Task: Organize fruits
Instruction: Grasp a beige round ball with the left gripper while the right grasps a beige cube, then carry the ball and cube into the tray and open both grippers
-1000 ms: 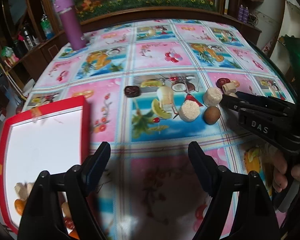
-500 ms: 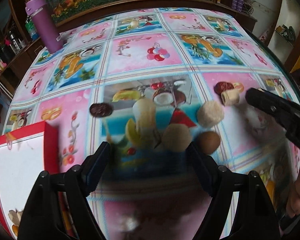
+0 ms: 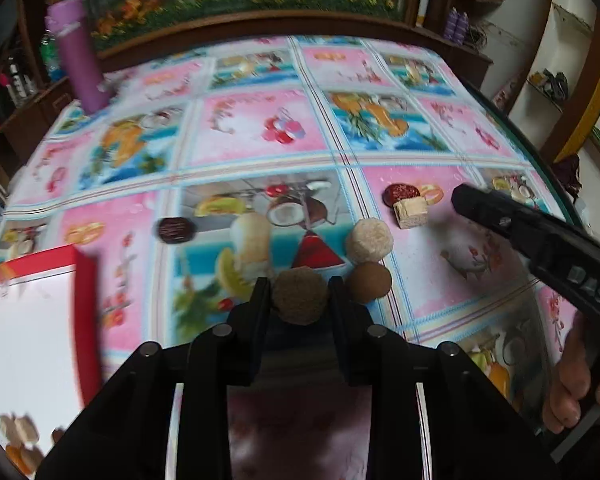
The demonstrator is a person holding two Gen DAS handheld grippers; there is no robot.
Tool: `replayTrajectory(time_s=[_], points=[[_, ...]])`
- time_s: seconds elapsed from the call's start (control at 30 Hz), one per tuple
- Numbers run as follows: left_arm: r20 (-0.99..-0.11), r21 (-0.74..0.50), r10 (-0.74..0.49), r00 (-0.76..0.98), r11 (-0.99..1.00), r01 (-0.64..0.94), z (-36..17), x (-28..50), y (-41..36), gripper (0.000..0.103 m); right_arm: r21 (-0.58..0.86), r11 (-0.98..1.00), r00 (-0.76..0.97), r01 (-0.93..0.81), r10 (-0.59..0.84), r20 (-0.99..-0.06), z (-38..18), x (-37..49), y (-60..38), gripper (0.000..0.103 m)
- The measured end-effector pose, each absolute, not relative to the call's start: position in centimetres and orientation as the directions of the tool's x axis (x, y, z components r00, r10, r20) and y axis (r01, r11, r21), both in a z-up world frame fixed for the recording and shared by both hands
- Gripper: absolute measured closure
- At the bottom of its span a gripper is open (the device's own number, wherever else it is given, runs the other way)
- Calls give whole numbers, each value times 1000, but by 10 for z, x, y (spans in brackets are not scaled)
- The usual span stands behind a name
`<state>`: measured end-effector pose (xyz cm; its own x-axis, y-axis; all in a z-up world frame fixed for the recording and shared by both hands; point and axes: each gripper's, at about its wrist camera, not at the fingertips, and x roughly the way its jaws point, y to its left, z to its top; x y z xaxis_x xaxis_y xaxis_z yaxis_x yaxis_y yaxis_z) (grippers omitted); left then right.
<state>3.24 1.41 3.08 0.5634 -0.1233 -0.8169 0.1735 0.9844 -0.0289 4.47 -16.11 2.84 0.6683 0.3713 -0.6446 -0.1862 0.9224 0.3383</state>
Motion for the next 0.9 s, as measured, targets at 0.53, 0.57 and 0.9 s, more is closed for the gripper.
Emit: replayTrajectory(time_s=[0.53,0.57,0.9], points=[[-705,-33,1,709,999,-34,87,-89,120,72,379,791,558,-481,609,-564,53,-34,-48,78],[-704,-22,20,710,999,-50,87,-95,128,72,370,778,542,-507,622,-566,54,-39,-35,78],[-710,-9,128,692,982,-191,71,-137,199,72,311,703,431,-639,663,-612,47,-75,47,78]])
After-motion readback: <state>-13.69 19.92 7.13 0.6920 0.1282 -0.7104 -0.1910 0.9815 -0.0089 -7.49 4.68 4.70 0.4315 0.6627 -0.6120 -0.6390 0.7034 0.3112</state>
